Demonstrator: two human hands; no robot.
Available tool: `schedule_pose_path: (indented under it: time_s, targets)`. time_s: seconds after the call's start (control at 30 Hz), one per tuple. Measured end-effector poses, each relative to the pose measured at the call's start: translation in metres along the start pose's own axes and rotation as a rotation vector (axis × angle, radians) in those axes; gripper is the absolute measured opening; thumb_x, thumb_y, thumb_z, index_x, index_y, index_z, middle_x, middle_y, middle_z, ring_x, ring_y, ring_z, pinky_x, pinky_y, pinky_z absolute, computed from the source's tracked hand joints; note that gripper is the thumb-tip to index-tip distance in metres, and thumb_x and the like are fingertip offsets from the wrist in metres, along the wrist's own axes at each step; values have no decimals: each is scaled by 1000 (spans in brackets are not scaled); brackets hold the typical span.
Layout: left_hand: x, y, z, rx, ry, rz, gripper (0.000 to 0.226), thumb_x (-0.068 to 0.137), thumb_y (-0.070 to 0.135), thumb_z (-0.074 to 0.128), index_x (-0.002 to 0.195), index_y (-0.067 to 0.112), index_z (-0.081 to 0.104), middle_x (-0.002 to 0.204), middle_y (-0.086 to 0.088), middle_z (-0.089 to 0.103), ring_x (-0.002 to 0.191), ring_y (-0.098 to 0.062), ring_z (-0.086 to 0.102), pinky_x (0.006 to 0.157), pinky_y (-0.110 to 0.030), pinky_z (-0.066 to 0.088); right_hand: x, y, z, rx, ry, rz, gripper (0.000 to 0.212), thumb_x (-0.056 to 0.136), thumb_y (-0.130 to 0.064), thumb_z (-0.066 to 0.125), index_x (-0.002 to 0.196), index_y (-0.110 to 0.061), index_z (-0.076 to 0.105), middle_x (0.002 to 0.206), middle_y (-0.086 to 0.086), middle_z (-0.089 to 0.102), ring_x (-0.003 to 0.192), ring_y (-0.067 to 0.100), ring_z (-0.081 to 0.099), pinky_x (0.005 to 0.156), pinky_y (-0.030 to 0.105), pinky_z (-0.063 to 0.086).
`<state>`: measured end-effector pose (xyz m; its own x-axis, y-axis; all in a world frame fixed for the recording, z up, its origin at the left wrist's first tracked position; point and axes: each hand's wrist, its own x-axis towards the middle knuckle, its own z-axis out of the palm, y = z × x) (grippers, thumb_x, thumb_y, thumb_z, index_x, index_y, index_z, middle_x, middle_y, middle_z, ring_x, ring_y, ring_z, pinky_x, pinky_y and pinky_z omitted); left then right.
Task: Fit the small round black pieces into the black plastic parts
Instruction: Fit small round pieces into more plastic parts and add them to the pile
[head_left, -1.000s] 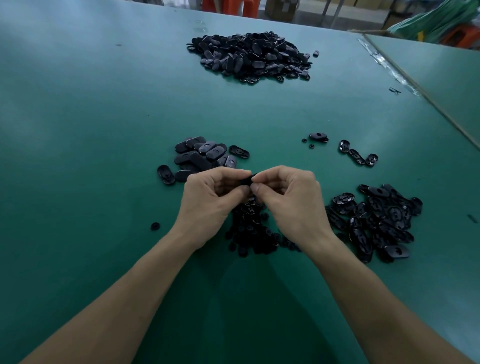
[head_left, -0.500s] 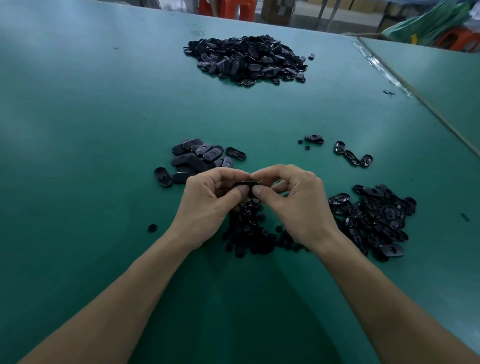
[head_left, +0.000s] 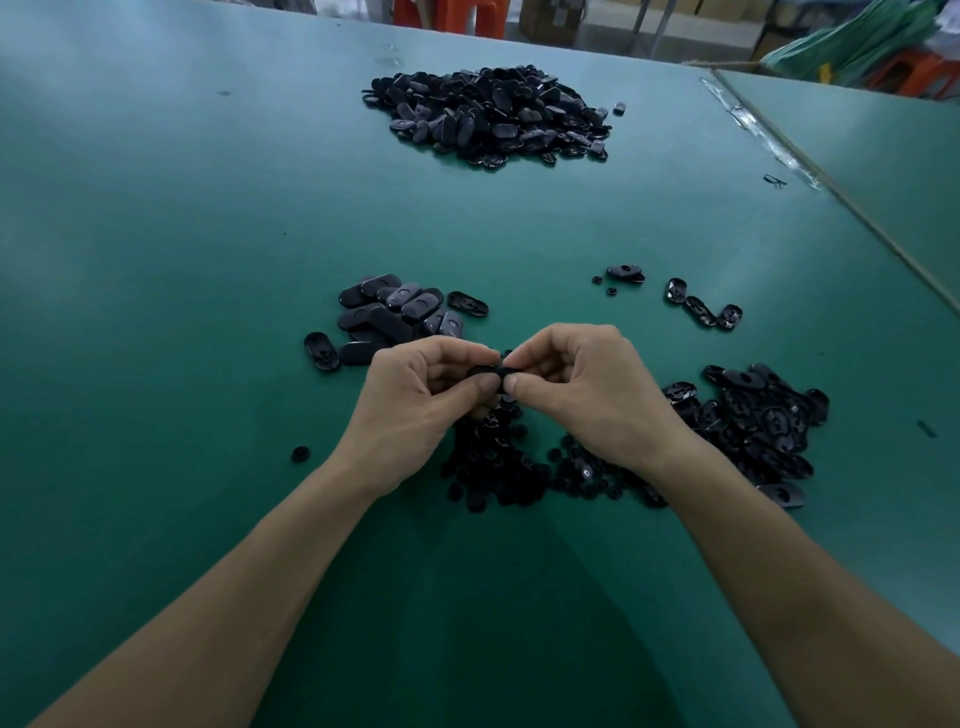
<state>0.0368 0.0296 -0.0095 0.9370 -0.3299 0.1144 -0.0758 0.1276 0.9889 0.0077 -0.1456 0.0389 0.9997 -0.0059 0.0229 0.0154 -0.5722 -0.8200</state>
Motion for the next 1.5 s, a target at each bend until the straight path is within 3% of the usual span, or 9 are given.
schedule_pose_path:
  time_s: [0.27, 0.73, 0.8, 0.87, 0.97, 1.07, 1.23, 1.37, 1.5]
  targets:
    - [0, 0, 1, 18, 59, -3, 23, 81, -6, 76, 90, 15, 75, 79, -6, 77, 66, -16, 72, 66, -21, 58, 2, -2, 3, -53, 31, 13, 13, 79, -16, 76, 75, -28, 70, 69, -12, 72, 61, -2, 64, 61, 11, 48]
    - [0, 0, 1, -20, 123, -26, 25, 77, -8, 78, 76, 16, 77, 66, -10, 73, 57, -17, 69, 57, -21, 56, 10, -8, -9, -35, -123, 4, 11, 83, -15, 75, 81, -26, 74, 70, -4, 73, 65, 2, 65, 68, 22, 52]
    - [1, -2, 2, -39, 179, -11, 19, 80, -7, 76, 84, 12, 75, 69, -10, 74, 60, -18, 70, 60, -22, 57, 18, 0, -20, -76, -86, 20, 11, 88, -18, 72, 96, -25, 75, 82, -5, 75, 75, 2, 68, 77, 21, 53]
    - [2, -2, 0, -82, 233, 8, 14, 84, -5, 73, 93, 7, 72, 74, -8, 74, 67, -19, 71, 64, -22, 57, 29, 16, -37, -281, 70, 71, 25, 94, -18, 66, 118, -20, 70, 113, -2, 71, 93, 7, 66, 94, 22, 48]
    - [3, -3, -2, -116, 300, 24, 15, 91, -1, 67, 102, 9, 70, 80, -1, 73, 74, -16, 70, 69, -24, 58, 42, 47, -65, -564, 255, 303, 46, 98, -9, 52, 144, -12, 49, 149, 10, 41, 130, 26, 47, 112, 33, 31]
    - [6, -5, -2, -177, 376, 6, 22, 95, -1, 62, 111, 14, 69, 84, 7, 72, 81, -10, 69, 75, -24, 59, 47, 72, -83, -694, 192, 512, 54, 102, -15, 43, 154, -14, 30, 160, 13, 20, 141, 36, 30, 115, 43, 29]
    - [9, -6, -4, -241, 431, -46, 42, 96, -4, 59, 135, 11, 55, 109, -7, 64, 94, -6, 67, 86, -26, 57, 45, 82, -87, -824, 201, 477, 40, 102, -16, 39, 140, -7, 49, 135, 21, 54, 125, 39, 46, 101, 44, 43]
    - [8, -4, -4, -168, 422, -58, 45, 93, -2, 64, 126, 26, 55, 138, -17, 52, 117, -14, 63, 101, -35, 52, 40, 75, -80, -854, 292, 337, 33, 100, -9, 46, 128, -14, 62, 116, 15, 66, 110, 35, 57, 84, 41, 52]
    - [6, -2, -1, -77, 414, 2, 45, 92, -3, 65, 130, 20, 57, 139, -4, 48, 102, -3, 65, 94, -33, 56, 36, 68, -76, -940, 282, 276, 33, 95, -3, 47, 126, -10, 56, 81, 14, 60, 73, 32, 52, 57, 33, 42]
